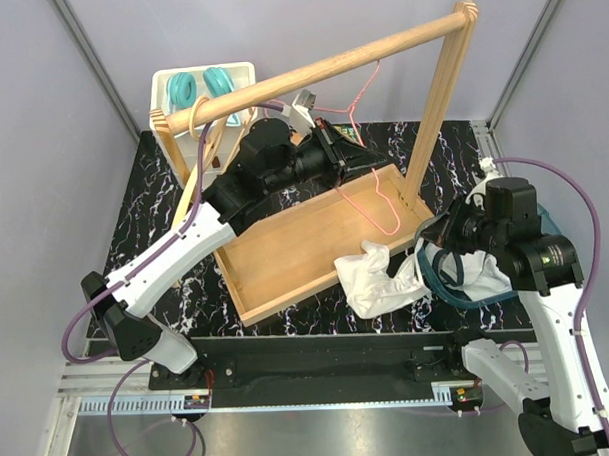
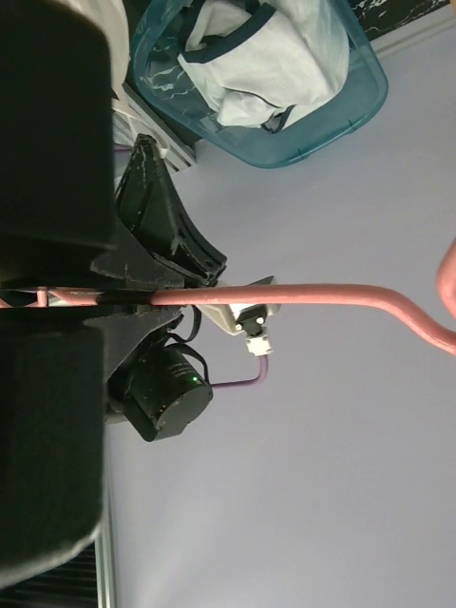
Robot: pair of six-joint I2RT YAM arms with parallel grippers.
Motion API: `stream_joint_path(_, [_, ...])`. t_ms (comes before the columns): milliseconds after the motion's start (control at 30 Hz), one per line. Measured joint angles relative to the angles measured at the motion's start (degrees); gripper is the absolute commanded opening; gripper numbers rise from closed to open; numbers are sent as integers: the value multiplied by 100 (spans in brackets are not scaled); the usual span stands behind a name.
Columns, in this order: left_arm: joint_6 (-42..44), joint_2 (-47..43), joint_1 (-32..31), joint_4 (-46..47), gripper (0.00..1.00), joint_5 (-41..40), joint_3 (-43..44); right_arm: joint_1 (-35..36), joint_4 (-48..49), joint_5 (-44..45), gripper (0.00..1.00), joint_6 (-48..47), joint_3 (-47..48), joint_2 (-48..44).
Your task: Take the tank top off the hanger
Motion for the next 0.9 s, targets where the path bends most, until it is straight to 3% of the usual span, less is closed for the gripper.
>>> stream_joint_path(67, [66,-4,4,-37,0,37,-4,0,11,72,0,-7,-7,68])
stream_joint_path(167, [177,-11,4,-129,0,70,-4,0,46,153,37,-28,-122,2])
stream_joint_path(200, [214,-13,4,-151,0,79,-4,0,39,144,54,-9,-153,-22])
stream_joint_path(300, [354,-13,4,-247,0,90,-2,0,-48,105,79,-79,-175,-94])
stream_joint_path(367, [466,-13,4,-341,0,98,22,0,-140,35,87,-118,-173,-155])
stream_joint_path(533, [778,-13,4,-658,0,90,188,0,-487,-509,97,-234,48,-413])
stream_joint_path(900, [1001,-13,4,-844,0,109,210,0,306,-3032,92,210,1080,-553])
